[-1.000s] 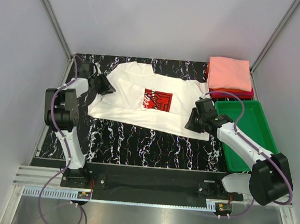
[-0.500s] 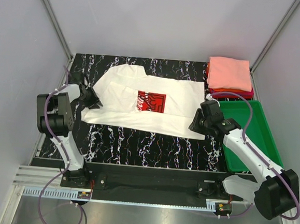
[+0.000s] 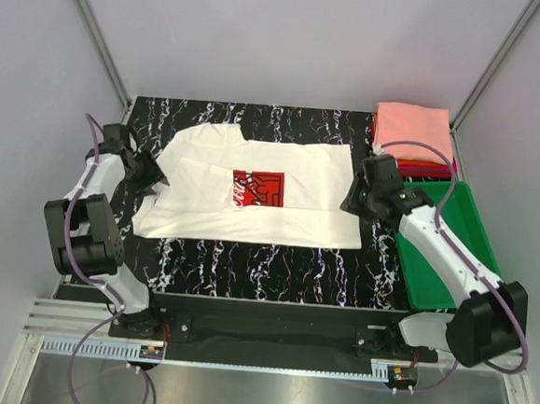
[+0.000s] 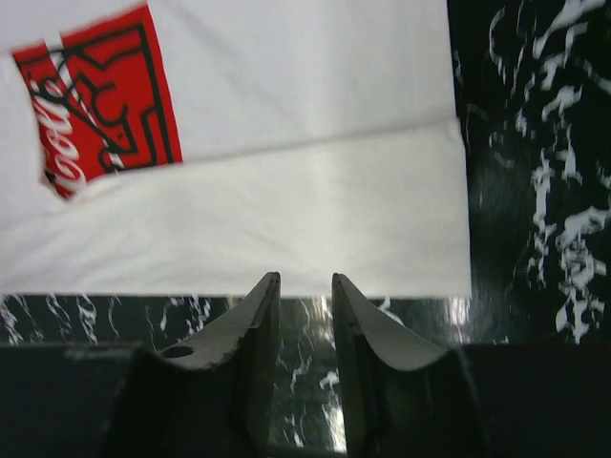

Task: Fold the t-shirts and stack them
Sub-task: Fold the tshirt

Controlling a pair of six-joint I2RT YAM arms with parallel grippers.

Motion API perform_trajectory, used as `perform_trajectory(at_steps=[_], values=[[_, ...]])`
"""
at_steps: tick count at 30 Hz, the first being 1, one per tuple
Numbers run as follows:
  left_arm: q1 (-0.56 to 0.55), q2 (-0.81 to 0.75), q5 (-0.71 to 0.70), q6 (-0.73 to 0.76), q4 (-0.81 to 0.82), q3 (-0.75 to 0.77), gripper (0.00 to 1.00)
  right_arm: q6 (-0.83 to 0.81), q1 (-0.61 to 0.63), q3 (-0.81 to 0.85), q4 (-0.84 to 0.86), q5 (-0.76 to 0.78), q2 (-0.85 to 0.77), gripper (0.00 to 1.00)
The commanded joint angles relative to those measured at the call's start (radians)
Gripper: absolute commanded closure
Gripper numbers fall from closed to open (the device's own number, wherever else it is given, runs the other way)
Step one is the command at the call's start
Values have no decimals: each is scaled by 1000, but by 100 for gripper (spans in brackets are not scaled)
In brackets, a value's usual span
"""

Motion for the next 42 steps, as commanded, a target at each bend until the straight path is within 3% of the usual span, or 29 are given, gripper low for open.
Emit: perform_trajectory(at_steps=[1,8,12,15,16,20,26,42], values=[[3,-34,55,54,56,190,45,-92,-109,193,68,-58,153,64],[18,311,147,16,79,500,42,-228,-180,615,63,-129,559,60],[15,532,167,41,98,783,41,-268,-206,919,-10,-78,811,57],[15,687,276,56,99,976,42,-271,-236,1095,-71,-75,967,56],[17,716,285,58,92,1014,47,-271,-244,1139,-84,-77,1006,55],[5,765,230,81,125,1063,44,-316,-260,1395,-157,-67,1185,54],[0,856,320,65,200,1057,39,-321,-304,1535,-194,-95,1356,55],[-20,931,335,67,288,1074,37,-365,-353,1540,-185,-356,1433,56]])
